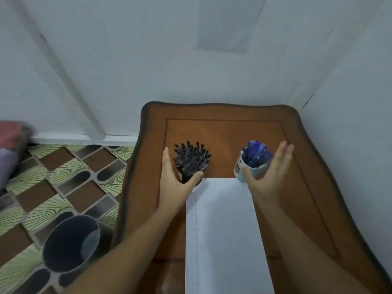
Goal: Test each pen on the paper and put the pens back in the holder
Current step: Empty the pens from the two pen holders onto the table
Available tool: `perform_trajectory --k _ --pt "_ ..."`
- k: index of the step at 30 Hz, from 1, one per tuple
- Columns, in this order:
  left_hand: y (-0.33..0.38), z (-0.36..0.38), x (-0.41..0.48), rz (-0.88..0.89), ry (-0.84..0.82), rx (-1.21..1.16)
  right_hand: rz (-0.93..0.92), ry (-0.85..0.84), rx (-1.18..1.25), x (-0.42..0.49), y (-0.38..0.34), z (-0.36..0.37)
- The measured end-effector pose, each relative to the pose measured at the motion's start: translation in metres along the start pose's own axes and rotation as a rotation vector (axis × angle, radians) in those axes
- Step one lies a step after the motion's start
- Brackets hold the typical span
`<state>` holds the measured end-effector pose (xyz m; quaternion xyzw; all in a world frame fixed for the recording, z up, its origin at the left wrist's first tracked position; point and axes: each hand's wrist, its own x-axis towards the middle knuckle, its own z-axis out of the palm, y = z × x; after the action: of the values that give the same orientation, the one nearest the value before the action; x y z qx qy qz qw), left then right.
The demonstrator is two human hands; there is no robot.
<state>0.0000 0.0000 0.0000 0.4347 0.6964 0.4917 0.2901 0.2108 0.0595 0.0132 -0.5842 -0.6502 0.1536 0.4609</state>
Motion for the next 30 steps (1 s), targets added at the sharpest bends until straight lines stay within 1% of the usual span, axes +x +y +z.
perform_trajectory --k 2,4,7,9,12,16,18,21,22,25,27,30 --pt "-0.015 0.011 0.005 0.046 -0.004 -0.154 0.128 0.062 0.13 -0.002 0.015 0.01" --pt "-0.029 0.02 0.014 0.079 0.005 -0.212 0.224 0.018 0.257 -0.002 0.028 0.022" --pt "-0.045 0.03 0.02 0.155 0.074 -0.225 0.259 -0.034 0.474 -0.003 0.04 0.035" --pt "-0.051 0.032 0.023 0.179 0.066 -0.253 0.274 -0.012 0.544 -0.002 0.045 0.044" --pt "-0.055 0.033 0.021 0.18 0.026 -0.293 0.274 0.001 0.567 -0.002 0.05 0.053" --pt "-0.054 0.031 0.018 0.16 -0.022 -0.323 0.237 -0.093 0.485 0.003 0.059 0.047" --pt "-0.052 0.03 0.017 0.144 -0.046 -0.334 0.211 -0.136 0.403 0.006 0.062 0.038" --pt "-0.049 0.026 0.016 0.143 -0.077 -0.316 0.154 -0.176 0.214 0.007 0.068 0.017" --pt "-0.048 0.025 0.017 0.142 -0.085 -0.315 0.121 -0.188 0.1 0.007 0.069 0.009" --pt "-0.047 0.024 0.015 0.13 -0.1 -0.327 0.011 -0.249 -0.388 0.007 0.077 -0.016" --pt "-0.046 0.024 0.014 0.124 -0.101 -0.334 -0.102 -0.308 -0.678 0.003 0.083 -0.033" --pt "-0.046 0.025 0.014 0.12 -0.101 -0.339 -0.262 -0.343 -0.971 -0.005 0.099 -0.054"
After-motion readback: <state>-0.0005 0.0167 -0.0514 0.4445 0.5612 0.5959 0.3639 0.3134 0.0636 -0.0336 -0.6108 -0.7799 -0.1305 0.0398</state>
